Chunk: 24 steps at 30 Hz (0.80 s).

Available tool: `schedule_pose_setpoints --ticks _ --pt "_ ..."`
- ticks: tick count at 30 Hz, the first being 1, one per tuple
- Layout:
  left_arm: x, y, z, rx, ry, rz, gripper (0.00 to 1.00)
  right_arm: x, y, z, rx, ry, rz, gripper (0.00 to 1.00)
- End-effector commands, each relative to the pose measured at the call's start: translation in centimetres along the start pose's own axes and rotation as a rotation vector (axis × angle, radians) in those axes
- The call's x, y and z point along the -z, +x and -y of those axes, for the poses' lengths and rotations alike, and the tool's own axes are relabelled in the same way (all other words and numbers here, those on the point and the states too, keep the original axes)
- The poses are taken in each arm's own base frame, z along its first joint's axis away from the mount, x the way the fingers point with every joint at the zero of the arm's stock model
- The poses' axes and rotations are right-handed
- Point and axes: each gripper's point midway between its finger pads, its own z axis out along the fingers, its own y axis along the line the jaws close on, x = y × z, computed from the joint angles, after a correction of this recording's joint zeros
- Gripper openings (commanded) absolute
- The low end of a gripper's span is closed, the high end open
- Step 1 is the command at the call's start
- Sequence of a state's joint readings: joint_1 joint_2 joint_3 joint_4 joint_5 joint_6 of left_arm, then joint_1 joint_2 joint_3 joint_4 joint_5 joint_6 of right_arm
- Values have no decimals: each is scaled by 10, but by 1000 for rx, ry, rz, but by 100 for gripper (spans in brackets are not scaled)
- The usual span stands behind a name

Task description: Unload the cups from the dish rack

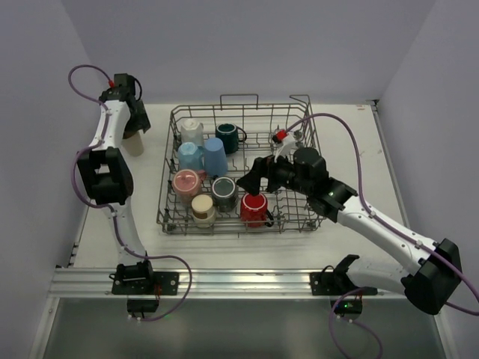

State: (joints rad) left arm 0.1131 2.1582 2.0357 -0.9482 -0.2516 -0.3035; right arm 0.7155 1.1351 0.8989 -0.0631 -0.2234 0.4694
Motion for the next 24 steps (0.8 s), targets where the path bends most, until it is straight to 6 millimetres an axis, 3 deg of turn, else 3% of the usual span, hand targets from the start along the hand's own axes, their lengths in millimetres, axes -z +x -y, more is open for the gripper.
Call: schedule_pose_setpoints --ticks 1,6,9,10,12,13,14,15,16,17,18,19,20,21,22,23,24 --pt "53 -42 -12 65 17 171 80 -2 -23 -8 44 12 44 99" --pt "81 -56 -14 100 44 246 91 -8 -31 -18 58 -2 39 99" --pt "108 -65 -9 131 110 314 95 -17 -39 -14 86 30 37 95" --pt "133 -71 -9 148 149 369 95 -20 -41 -12 94 40 31 93" --pt "152 -69 9 171 279 421 98 -32 -44 -7 113 67 9 88" --pt "192 -69 14 181 361 498 98 -36 -45 -4 118 77 5 88" --pt "192 -55 34 184 481 498 98 -40 -52 -5 131 81 18 88" --pt "209 -49 42 186 551 532 99 -49 -49 2 135 101 6 88" --pt "251 -40 45 178 643 608 99 -54 -49 5 140 117 0 88" --pt "250 -18 62 165 753 591 99 -57 -58 4 162 123 11 88" --pt "265 -7 68 152 819 609 100 -69 -53 13 167 148 -13 87" --pt "297 7 67 135 895 664 100 -73 -51 16 171 159 -28 86" --pt "296 28 76 117 967 637 100 -78 -58 14 183 158 -19 86" --pt "304 39 76 107 1006 645 100 -90 -51 23 187 180 -40 86" --pt "331 51 72 77 1074 699 100 -96 -58 22 195 179 -25 88" --pt "320 69 72 72 1084 669 100 -102 -59 24 199 186 -24 90" --pt "325 78 69 61 1099 684 100 -108 -60 26 202 190 -25 91"
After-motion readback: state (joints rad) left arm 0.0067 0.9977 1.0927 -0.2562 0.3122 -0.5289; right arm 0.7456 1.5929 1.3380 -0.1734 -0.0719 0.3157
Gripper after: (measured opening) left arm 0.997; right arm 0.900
